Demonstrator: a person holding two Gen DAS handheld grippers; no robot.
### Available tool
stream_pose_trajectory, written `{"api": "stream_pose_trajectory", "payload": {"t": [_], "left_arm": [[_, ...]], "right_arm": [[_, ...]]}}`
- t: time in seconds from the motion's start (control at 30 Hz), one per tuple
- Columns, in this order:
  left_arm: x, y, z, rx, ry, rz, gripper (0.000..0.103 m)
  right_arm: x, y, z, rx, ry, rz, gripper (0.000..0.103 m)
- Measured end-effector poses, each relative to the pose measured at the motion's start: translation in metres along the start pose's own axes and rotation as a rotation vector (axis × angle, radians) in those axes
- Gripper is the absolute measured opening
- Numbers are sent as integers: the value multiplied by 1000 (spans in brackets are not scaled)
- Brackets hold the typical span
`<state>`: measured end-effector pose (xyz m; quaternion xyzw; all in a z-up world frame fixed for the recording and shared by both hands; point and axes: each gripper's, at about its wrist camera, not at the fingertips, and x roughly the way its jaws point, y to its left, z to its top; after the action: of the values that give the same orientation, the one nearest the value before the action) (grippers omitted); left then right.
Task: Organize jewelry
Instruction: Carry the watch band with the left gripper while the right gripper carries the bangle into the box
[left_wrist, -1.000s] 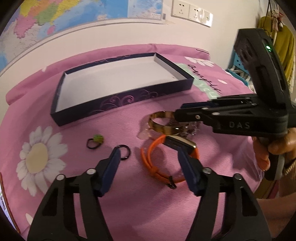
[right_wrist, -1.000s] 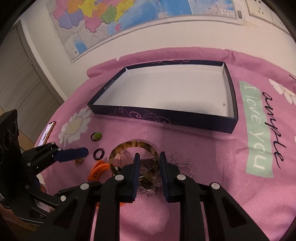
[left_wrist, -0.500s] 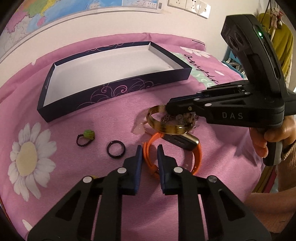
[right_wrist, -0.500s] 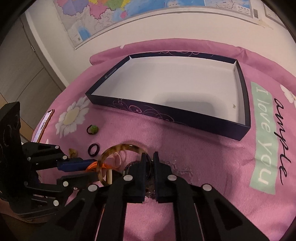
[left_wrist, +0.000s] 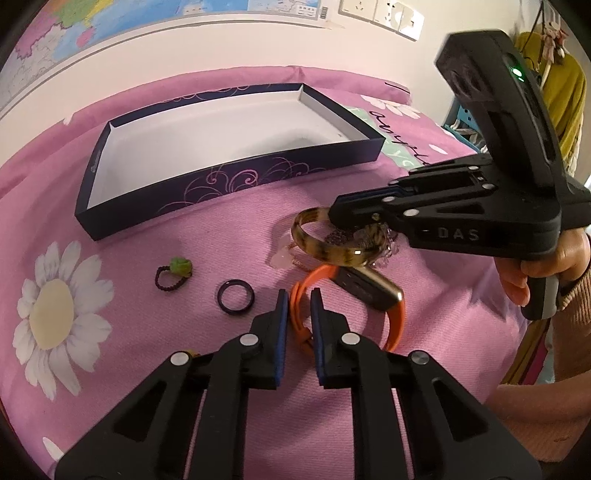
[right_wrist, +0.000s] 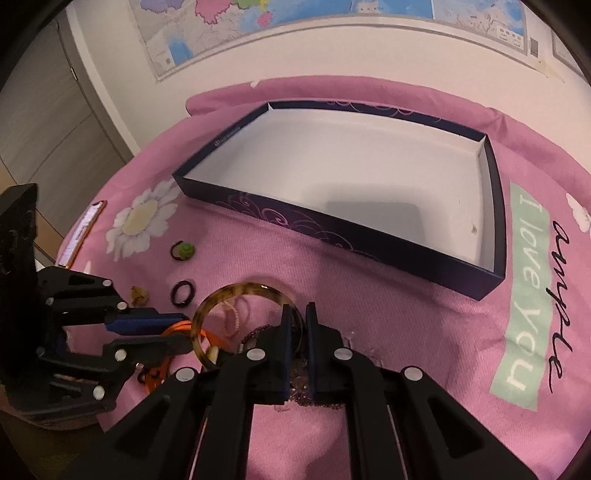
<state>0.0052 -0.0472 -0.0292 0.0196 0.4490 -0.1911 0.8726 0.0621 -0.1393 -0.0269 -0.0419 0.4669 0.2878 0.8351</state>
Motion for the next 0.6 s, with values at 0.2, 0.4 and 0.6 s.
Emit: {"api": "stream_pose_trajectory", "payload": {"t": [0.2, 0.4, 0.6], "left_arm": [[-14, 10, 7, -32, -34, -23, 11], [-25, 23, 15, -69, -69, -22, 11], [-35, 41, 37, -101, -122, 20, 11]], "right_arm": [[-20, -8, 3, 43, -80, -17, 5], [-34, -12, 10, 52, -135, -48, 5], [-40, -19, 23, 59, -180, -76, 5]]}}
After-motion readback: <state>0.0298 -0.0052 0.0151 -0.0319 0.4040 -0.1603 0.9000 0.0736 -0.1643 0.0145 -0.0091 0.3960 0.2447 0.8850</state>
